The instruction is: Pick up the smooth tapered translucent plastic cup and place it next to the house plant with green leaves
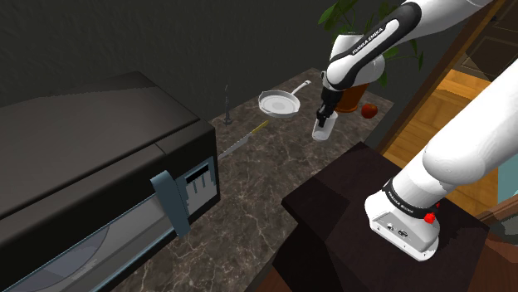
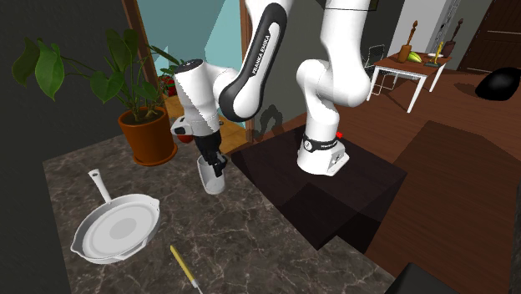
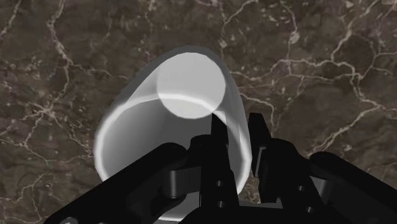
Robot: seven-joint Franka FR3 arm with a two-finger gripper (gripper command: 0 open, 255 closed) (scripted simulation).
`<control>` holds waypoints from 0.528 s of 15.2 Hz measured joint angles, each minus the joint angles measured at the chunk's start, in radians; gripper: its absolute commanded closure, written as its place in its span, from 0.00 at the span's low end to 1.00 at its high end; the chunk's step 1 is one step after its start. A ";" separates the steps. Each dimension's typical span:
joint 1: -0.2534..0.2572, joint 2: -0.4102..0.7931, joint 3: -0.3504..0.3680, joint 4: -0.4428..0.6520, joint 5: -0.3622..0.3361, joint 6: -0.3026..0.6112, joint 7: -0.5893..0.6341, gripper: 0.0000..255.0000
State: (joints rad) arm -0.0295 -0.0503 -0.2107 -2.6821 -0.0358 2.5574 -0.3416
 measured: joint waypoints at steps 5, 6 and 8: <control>0.000 0.000 0.000 0.000 0.000 0.000 0.000 0.00; 0.000 0.000 0.000 0.000 0.000 0.000 0.000 0.00; 0.000 0.000 0.000 0.000 0.000 0.000 0.000 0.00</control>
